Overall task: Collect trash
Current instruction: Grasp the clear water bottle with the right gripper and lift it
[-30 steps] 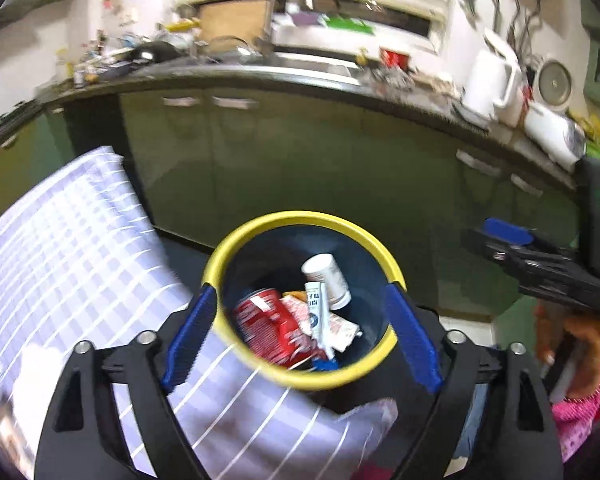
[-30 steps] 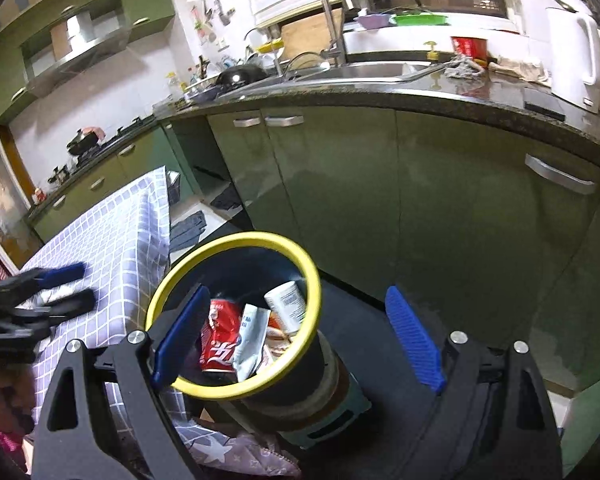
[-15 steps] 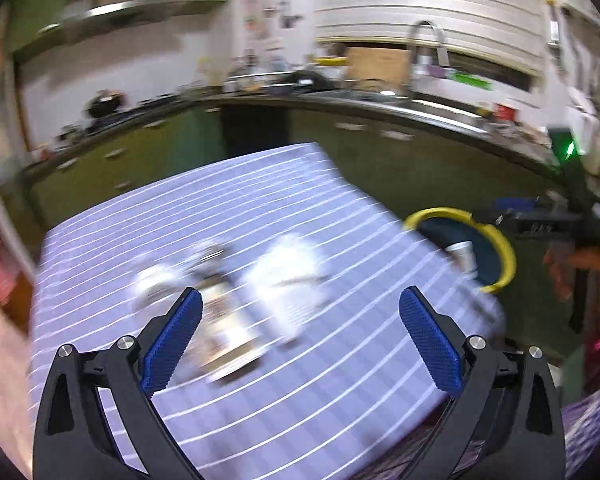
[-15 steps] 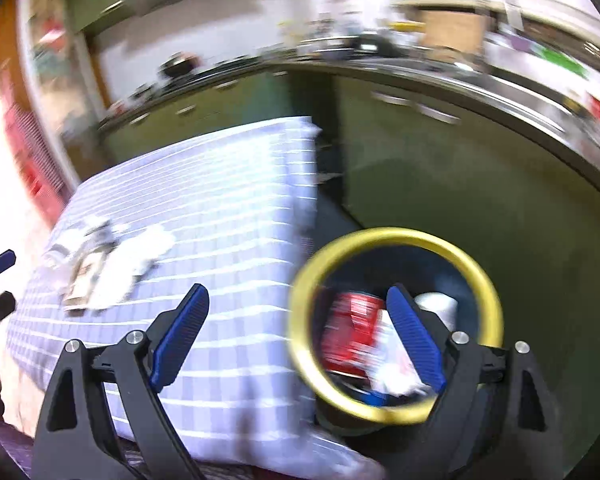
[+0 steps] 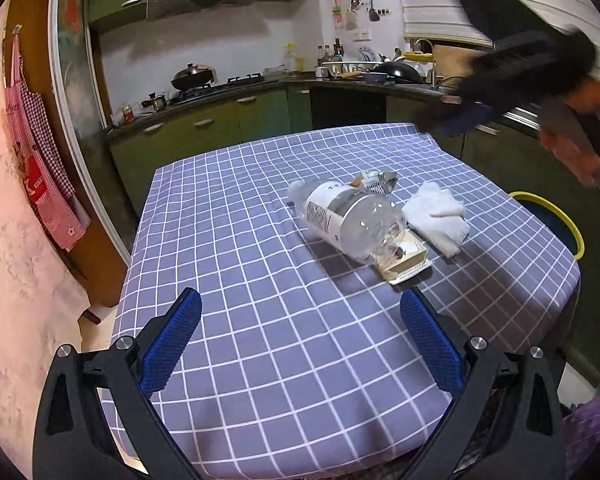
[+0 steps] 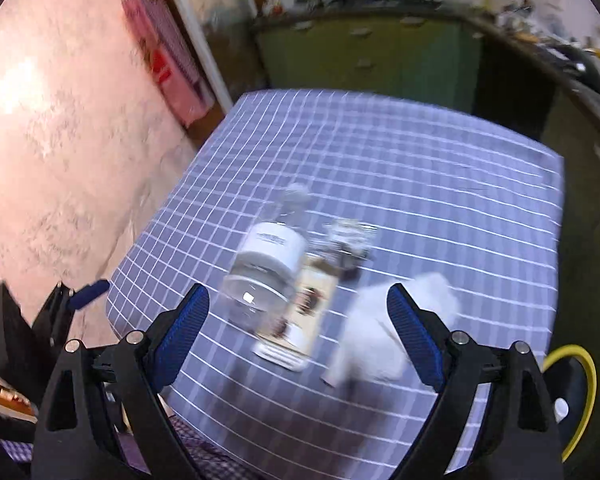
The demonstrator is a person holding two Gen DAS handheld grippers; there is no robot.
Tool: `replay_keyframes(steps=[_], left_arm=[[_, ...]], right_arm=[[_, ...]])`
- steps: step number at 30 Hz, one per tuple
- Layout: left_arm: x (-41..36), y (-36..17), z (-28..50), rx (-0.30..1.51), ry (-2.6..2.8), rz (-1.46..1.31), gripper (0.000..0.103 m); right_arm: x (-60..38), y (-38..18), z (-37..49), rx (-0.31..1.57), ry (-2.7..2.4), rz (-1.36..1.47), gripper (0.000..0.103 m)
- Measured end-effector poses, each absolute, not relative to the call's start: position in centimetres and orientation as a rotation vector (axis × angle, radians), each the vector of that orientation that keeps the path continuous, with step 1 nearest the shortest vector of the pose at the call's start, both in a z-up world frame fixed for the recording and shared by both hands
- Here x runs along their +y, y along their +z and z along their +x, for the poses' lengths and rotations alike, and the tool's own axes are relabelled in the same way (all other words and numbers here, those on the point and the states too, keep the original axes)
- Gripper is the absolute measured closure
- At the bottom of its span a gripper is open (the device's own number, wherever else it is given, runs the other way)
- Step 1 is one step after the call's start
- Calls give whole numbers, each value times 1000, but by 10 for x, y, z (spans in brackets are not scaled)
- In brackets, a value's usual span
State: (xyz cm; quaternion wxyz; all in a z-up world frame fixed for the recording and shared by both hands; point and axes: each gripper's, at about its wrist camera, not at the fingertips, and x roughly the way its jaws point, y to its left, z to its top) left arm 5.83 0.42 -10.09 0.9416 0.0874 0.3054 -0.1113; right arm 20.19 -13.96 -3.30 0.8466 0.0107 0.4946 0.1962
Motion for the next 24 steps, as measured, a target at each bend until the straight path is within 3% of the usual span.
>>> replay_keyframes(steps=[11, 24], left_arm=[[24, -105, 52, 602, -238, 122, 5], [54, -127, 51, 627, -214, 37, 5]], right_arm=[[-75, -91, 282, 1471, 328, 49, 19], [-40, -135, 313, 1626, 235, -38, 31]])
